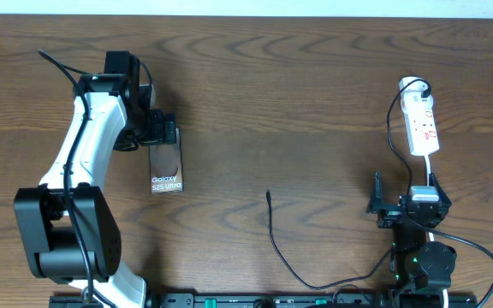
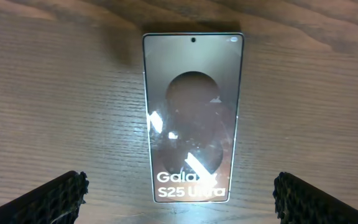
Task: Plug charger to phone and switch on socket
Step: 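Lower the left gripper down toward the Galaxy phone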
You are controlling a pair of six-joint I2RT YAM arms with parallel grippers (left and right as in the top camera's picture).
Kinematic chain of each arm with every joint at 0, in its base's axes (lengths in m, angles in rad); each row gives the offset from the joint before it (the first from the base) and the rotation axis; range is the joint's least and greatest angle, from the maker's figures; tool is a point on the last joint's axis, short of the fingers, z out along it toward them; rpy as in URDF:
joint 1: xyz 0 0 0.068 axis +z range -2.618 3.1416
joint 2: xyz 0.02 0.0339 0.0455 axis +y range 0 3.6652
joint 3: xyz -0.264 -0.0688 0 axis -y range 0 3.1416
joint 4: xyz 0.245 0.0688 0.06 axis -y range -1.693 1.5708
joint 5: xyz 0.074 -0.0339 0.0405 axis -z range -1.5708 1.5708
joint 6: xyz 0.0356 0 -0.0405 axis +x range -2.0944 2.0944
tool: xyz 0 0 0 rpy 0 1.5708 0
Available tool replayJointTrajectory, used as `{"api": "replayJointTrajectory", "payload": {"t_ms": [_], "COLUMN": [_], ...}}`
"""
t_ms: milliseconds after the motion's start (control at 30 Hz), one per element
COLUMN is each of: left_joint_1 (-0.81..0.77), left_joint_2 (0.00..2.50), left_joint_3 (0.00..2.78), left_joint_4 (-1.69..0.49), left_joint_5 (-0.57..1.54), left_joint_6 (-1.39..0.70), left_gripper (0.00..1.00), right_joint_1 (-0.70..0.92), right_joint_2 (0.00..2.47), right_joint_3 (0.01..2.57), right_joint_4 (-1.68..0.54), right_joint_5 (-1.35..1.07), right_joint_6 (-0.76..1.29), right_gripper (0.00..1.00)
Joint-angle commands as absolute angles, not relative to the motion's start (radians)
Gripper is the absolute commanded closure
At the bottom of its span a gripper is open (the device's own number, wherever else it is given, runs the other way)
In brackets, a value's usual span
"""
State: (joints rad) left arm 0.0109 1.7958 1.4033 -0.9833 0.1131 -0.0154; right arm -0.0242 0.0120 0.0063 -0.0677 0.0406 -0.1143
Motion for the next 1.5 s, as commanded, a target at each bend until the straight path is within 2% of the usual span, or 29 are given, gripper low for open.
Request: {"api": "replayJointTrajectory", "payload": {"t_ms": [0,1467], "left_joint_1": [0.001,-0.024], "left_joint_2": [1.798,1.871], "left_joint_3": [1.411,1.262], "left_joint_4": [-0.982,-0.847], "left_joint_5": [0.073,0.073], "left_joint_6": [-0.033,-0.058], "left_gripper": [0.02,0.02], "right_joint_1": [-0.013,-0.013], "right_joint_2": [0.007,0.007], "right_joint_3": [0.006,0.006], "right_joint_4": [-0.072,-0.072], "right_joint_5": [0.039,0.039], "right_joint_6": [-0.121,-0.121], "right_gripper": [0.01,0.01]}}
